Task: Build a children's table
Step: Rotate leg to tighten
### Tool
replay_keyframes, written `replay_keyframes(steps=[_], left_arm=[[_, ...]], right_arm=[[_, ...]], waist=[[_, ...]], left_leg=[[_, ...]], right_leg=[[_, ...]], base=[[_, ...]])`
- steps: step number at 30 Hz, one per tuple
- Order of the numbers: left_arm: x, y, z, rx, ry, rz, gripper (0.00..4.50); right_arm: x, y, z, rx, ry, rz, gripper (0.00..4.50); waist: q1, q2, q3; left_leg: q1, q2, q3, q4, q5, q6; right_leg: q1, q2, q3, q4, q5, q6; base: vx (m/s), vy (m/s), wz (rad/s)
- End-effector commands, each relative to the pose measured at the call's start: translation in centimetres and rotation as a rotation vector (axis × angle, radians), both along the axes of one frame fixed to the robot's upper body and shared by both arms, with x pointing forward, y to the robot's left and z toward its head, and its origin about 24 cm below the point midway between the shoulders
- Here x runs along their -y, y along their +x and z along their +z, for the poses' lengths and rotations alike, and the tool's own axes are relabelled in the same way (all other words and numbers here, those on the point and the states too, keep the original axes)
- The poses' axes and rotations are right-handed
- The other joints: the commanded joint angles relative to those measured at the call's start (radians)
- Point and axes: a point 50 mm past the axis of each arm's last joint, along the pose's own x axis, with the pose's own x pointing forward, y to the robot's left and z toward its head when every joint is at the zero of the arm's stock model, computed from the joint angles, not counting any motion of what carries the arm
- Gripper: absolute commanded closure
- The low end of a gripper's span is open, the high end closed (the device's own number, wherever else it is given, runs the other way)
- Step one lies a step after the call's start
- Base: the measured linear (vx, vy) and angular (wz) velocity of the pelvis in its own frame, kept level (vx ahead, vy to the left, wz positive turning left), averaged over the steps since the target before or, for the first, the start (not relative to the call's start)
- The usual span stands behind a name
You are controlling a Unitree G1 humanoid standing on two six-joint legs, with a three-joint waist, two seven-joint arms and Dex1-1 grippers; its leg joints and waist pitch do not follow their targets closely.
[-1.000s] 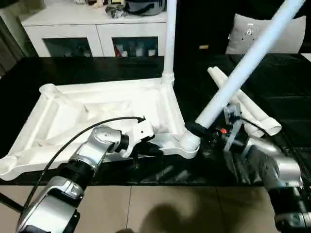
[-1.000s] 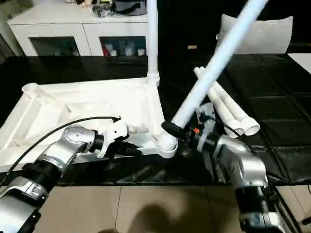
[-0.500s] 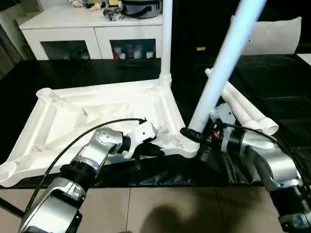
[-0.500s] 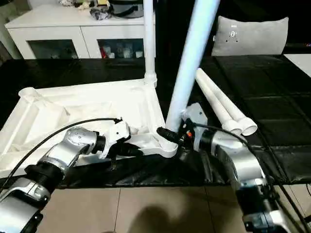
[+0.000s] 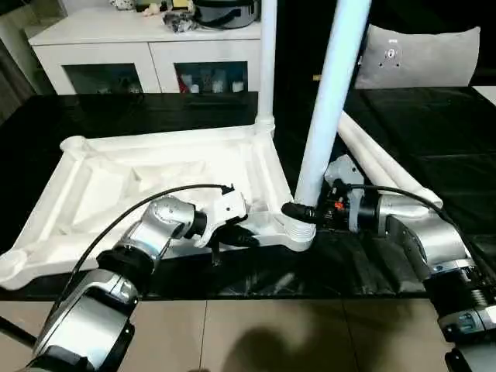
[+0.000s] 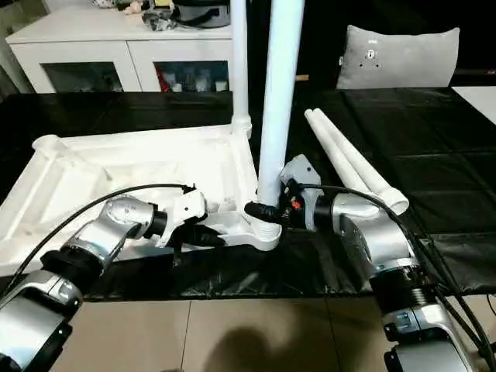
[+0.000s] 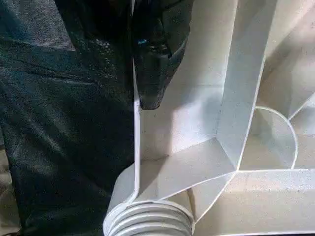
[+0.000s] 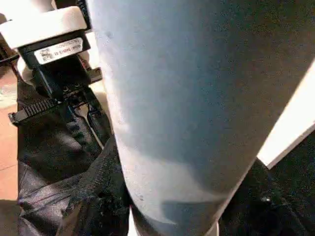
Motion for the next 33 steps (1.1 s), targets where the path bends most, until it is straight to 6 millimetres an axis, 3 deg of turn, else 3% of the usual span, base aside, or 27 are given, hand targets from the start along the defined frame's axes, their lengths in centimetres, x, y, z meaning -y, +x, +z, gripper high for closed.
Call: replay_keyframes(steps=[1,4,5,8,12,14,15,16,18,20,21,24,30,32,33], left_arm=[[-0.9,1.4,1.7,0.074,0.013,0.064,4.5],[-1.1,1.3,1.5,0.05,0.004,0.08,4.5],[-1.4,1.1,1.1,0.028,0.011,0.117,4.5],[-1.3,0.8,1.0,0.004,-0.009,0.182,4.5],[-0.1,0.2,1.1,-0.039,-0.075,0.313,4.5],[0.8,-0.2,1.2,-0.046,-0.11,0.354,4.5],[1.8,-0.6,1.3,-0.047,-0.13,0.377,4.5],[3.0,-1.0,1.5,-0.036,-0.14,0.391,4.5],[5.1,-1.3,2.0,0.017,-0.118,0.394,4.5],[6.0,-1.5,2.2,0.026,-0.118,0.365,4.5],[6.4,-1.5,2.3,0.037,-0.109,0.347,4.5],[6.5,-1.8,2.6,0.042,-0.084,0.356,4.5],[4.9,-1.4,2.5,0.088,-0.029,0.445,4.5],[5.0,-1.4,2.6,0.093,-0.035,0.449,4.5],[5.0,-1.4,2.6,0.093,-0.035,0.449,4.5]], right_arm=[[-0.5,-1.7,-3.7,-0.177,-0.062,0.048,2.62],[-0.6,-1.8,-3.8,-0.182,-0.047,0.033,2.62],[-0.7,-1.8,-3.8,-0.169,-0.038,-0.032,2.62],[-0.8,-1.4,-3.9,-0.148,-0.043,-0.16,2.62],[-1.2,-0.9,-3.6,-0.158,0.007,-0.345,2.62],[-1.5,-0.7,-3.5,-0.145,0.0,-0.386,2.62],[-1.7,-0.4,-3.5,-0.14,-0.001,-0.44,2.62],[-1.8,0.1,-3.5,-0.131,-0.009,-0.503,2.62],[-2.1,1.0,-3.5,-0.121,-0.035,-0.606,2.62],[-2.4,1.3,-3.6,-0.135,-0.028,-0.637,2.62],[-2.5,1.5,-3.7,-0.137,-0.04,-0.642,2.62],[-2.9,1.5,-3.8,-0.13,-0.089,-0.653,2.62],[-3.1,1.7,-3.9,-0.126,-0.096,-0.667,2.62],[-3.2,1.8,-3.8,-0.106,-0.069,-0.657,2.62],[-3.2,1.8,-3.8,-0.106,-0.069,-0.657,2.27]], waist=[[0.001,-0.01,-0.05],[0.001,-0.01,-0.049],[0.001,-0.004,-0.048],[-0.002,-0.007,-0.046],[-0.02,-0.002,-0.04],[-0.03,0.0,-0.038],[-0.037,-0.002,-0.039],[-0.04,-0.01,-0.038],[-0.045,-0.009,-0.04],[-0.045,-0.011,-0.038],[-0.046,-0.019,-0.041],[-0.045,-0.013,-0.043],[-0.051,-0.01,-0.048],[-0.052,-0.009,-0.048],[-0.052,-0.009,-0.047]], left_leg=[[0.005,0.062,-0.025,-0.083,-0.242,0.036],[0.006,0.063,-0.025,-0.084,-0.251,0.035],[0.006,0.062,-0.026,-0.085,-0.255,0.032],[0.008,0.066,-0.028,-0.091,-0.266,0.018],[0.013,0.062,-0.033,-0.097,-0.321,-0.013],[0.017,0.06,-0.033,-0.096,-0.345,-0.016],[0.013,0.063,-0.035,-0.098,-0.341,-0.02],[0.011,0.06,-0.032,-0.098,-0.335,-0.013],[0.011,0.055,-0.03,-0.094,-0.307,-0.005],[0.008,0.049,-0.028,-0.092,-0.289,0.008],[0.004,0.05,-0.029,-0.093,-0.273,0.015],[0.001,0.053,-0.029,-0.096,-0.243,0.021],[-0.002,0.056,-0.027,-0.094,-0.193,0.029],[-0.002,0.056,-0.025,-0.093,-0.194,0.033],[-0.001,0.056,-0.025,-0.093,-0.203,0.033]], right_leg=[[0.042,-0.084,0.065,-0.096,-0.344,-0.163],[0.042,-0.084,0.065,-0.098,-0.355,-0.163],[0.041,-0.085,0.065,-0.099,-0.362,-0.162],[0.041,-0.085,0.066,-0.099,-0.375,-0.159],[0.038,-0.086,0.064,-0.105,-0.464,-0.14],[0.032,-0.083,0.062,-0.112,-0.492,-0.126],[0.034,-0.083,0.064,-0.109,-0.465,-0.134],[0.033,-0.08,0.063,-0.114,-0.466,-0.13],[0.031,-0.078,0.062,-0.113,-0.466,-0.127],[0.032,-0.077,0.061,-0.122,-0.482,-0.11],[0.035,-0.078,0.062,-0.12,-0.468,-0.103],[0.038,-0.076,0.062,-0.114,-0.412,-0.108],[0.042,-0.074,0.064,-0.099,-0.255,-0.162],[0.043,-0.076,0.064,-0.099,-0.247,-0.172],[0.043,-0.077,0.064,-0.102,-0.262,-0.17]], base=[[0.0,0.0,0.0],[0.0,0.0,0.0],[0.0,0.0,0.0],[0.0,0.0,0.0],[0.0,0.0,0.0],[0.0,0.0,0.0],[0.0,0.0,0.0],[0.0,0.0,0.0],[0.0,0.0,0.0],[0.0,0.0,0.0],[0.0,0.0,0.0],[0.0,0.0,0.0],[0.0,0.0,0.0],[0.0,0.0,0.0],[0.0,0.0,0.0]])
